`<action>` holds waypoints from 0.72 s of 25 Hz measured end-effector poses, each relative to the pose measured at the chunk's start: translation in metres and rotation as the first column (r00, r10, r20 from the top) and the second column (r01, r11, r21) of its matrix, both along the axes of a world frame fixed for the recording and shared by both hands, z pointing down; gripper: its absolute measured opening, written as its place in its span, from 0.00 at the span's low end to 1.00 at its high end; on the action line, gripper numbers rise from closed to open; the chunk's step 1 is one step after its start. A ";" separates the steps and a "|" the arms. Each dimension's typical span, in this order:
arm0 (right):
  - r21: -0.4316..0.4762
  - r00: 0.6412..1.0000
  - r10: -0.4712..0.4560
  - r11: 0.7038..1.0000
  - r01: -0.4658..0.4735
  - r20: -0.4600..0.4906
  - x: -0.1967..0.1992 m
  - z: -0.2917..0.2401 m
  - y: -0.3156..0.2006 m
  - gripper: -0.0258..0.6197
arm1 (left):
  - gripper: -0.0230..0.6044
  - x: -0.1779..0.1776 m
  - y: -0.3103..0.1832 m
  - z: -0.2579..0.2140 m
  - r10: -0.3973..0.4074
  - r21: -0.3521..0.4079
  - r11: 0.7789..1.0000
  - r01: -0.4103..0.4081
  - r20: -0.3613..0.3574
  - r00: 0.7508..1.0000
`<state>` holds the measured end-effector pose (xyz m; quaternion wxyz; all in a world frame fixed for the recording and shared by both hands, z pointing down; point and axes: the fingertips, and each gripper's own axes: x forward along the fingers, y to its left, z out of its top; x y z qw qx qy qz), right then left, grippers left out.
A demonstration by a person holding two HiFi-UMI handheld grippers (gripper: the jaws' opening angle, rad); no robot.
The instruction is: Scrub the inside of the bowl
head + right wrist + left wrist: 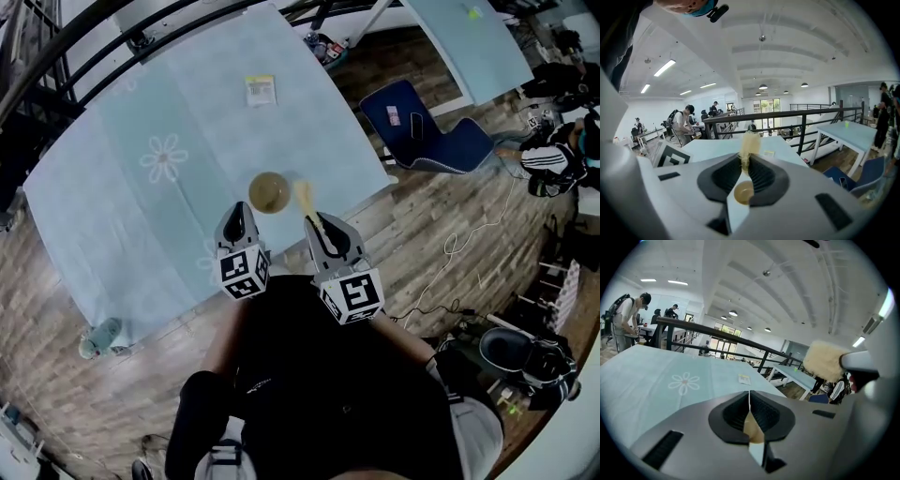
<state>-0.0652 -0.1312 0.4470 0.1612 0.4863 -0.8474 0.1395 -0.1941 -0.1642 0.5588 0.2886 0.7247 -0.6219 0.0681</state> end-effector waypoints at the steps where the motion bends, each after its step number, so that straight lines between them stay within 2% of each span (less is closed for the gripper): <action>1: 0.002 1.000 -0.010 1.000 0.010 -0.003 -0.001 0.000 -0.001 0.12 | 0.06 0.001 -0.001 0.010 -0.003 -0.023 1.000 0.003 -0.013 1.000; 9: 0.034 0.999 -0.039 0.999 0.039 -0.014 0.002 -0.009 -0.022 0.12 | 0.07 0.007 -0.007 0.072 -0.027 -0.183 0.983 0.019 -0.042 0.999; 10: 0.031 0.999 -0.040 0.999 0.041 -0.015 0.002 -0.008 -0.024 0.12 | 0.08 0.008 -0.008 0.079 -0.022 -0.197 0.980 0.013 -0.044 0.999; 12: 0.019 0.999 -0.047 0.999 0.047 -0.020 0.004 -0.005 -0.024 0.12 | 0.20 0.013 -0.010 0.091 -0.015 -0.235 0.972 0.001 -0.058 0.998; 18: 0.010 0.998 -0.049 0.999 0.050 -0.042 0.010 -0.001 -0.028 0.12 | 0.24 0.020 -0.010 0.126 -0.023 -0.325 0.946 0.004 -0.053 0.998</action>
